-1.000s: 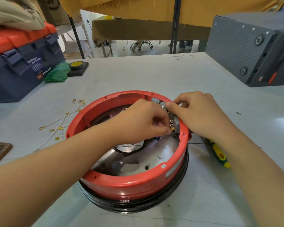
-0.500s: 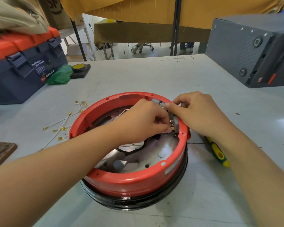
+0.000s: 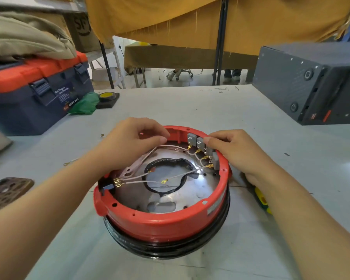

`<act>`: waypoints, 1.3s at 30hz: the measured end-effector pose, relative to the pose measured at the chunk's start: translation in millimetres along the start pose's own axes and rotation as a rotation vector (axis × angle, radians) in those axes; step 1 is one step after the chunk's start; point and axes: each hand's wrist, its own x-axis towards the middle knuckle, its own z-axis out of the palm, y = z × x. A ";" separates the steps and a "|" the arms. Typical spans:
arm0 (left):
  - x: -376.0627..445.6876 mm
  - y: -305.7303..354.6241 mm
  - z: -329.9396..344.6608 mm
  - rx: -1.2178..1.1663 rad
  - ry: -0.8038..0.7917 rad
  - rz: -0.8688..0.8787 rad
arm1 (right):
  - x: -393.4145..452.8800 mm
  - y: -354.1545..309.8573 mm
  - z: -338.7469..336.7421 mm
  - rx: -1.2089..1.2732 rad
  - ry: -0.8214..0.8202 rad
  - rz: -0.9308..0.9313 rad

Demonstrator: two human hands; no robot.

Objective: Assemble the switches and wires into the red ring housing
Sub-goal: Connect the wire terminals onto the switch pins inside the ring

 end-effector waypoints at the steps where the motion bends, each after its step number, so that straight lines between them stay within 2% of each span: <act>1: -3.9 -6.0 -3.9 -0.028 0.059 -0.030 | 0.1 0.3 0.4 0.032 -0.009 0.017; 5: -15.8 -32.9 -18.7 -0.213 0.262 -0.183 | 0.6 0.5 3.6 0.132 -0.048 0.066; 9: -20.8 -67.6 -23.3 -0.285 0.321 -0.326 | 1.3 0.9 3.5 0.154 -0.068 0.082; 11: -20.2 -87.1 -20.8 -0.242 0.357 -0.404 | 1.7 0.8 3.4 0.113 -0.060 0.067; 13: -19.0 -101.0 -17.1 -0.086 0.374 -0.445 | 2.0 -0.2 3.4 0.090 -0.053 0.048; 16: -16.8 -110.5 -13.6 0.124 0.349 -0.371 | 1.0 -2.3 3.5 0.059 -0.050 0.035; 21: -21.6 -114.2 -14.4 0.337 0.067 -0.282 | 0.7 -3.5 3.8 0.031 -0.046 0.051; 23: -25.9 -113.4 -14.5 0.326 0.026 -0.247 | 0.9 -3.0 3.7 0.010 -0.038 0.047; 31: -31.1 -111.5 -15.5 0.286 0.149 -0.267 | 1.3 -0.8 3.6 -0.002 -0.027 0.032; 39: -30.4 -118.9 -18.7 0.196 0.390 -0.379 | 2.4 0.7 2.8 -0.008 -0.028 0.038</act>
